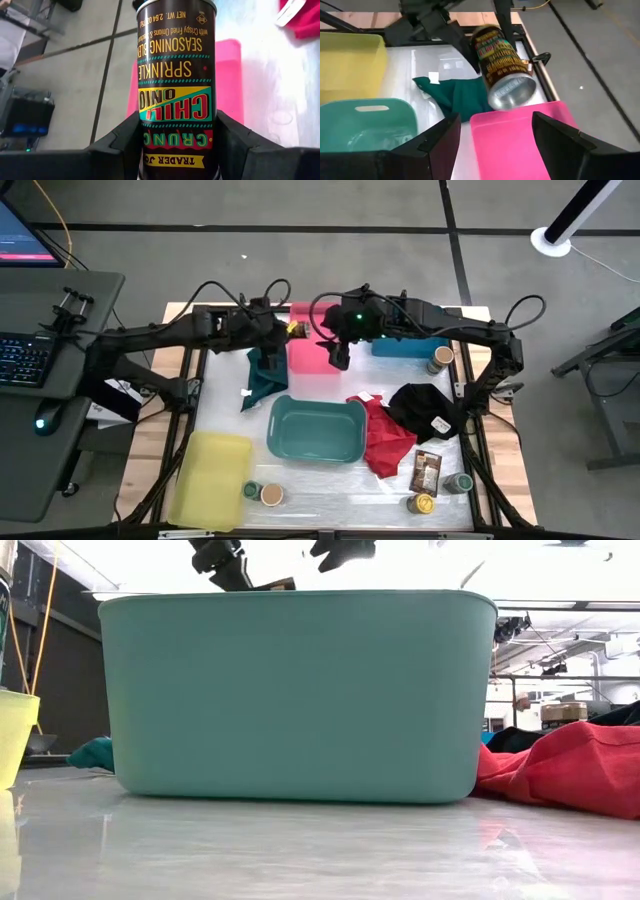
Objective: Sort spices by type
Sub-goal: Put the top yellow seasoning bottle into the yellow bin, then put the top left gold seasoning bottle into the pink bin
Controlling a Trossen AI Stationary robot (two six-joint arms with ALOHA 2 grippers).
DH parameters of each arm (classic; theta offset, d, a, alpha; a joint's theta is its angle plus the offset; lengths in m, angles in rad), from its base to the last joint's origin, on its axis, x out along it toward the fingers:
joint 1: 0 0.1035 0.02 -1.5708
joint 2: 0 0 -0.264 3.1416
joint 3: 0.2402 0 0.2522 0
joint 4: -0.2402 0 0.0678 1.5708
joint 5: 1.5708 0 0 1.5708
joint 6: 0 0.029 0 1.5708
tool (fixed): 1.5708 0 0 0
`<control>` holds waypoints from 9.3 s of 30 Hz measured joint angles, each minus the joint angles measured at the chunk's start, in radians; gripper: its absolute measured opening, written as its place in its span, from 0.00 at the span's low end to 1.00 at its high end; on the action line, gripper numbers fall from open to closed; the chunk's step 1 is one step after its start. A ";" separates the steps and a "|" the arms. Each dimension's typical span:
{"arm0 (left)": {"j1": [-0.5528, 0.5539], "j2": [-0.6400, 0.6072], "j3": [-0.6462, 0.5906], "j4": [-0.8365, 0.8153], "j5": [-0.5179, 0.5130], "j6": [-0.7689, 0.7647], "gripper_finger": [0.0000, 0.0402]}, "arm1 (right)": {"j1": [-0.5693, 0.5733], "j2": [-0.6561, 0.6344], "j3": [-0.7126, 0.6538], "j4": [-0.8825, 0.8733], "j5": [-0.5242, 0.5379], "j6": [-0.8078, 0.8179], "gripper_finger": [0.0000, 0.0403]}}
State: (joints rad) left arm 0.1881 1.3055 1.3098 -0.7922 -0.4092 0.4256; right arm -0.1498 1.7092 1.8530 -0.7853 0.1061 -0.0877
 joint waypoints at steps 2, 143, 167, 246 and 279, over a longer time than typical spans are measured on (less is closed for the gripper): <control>0.007 -0.008 0.000 -0.017 0.000 0.005 0.41 | -0.002 0.000 0.000 0.000 0.024 -0.025 0.59; 0.095 -0.123 -0.468 1.786 0.278 -0.865 0.72 | -0.044 -0.009 -0.289 1.346 0.047 0.317 0.52; 0.121 -0.053 -0.353 1.814 0.365 -0.869 0.69 | 0.009 -0.008 -0.289 1.335 -0.016 0.315 0.52; -1.266 0.182 -0.444 0.000 -0.404 -1.523 0.48 | 0.154 -0.273 -0.289 0.585 0.119 0.529 0.88; -1.257 -0.079 -0.458 -0.113 -0.438 -1.402 0.58 | 0.176 -0.273 -0.289 0.617 0.221 0.637 0.88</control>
State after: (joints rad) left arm -1.0693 1.2263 0.8516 -0.9051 -0.8473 -0.9761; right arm 0.0265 1.4364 1.5639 -0.1682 0.3268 0.5495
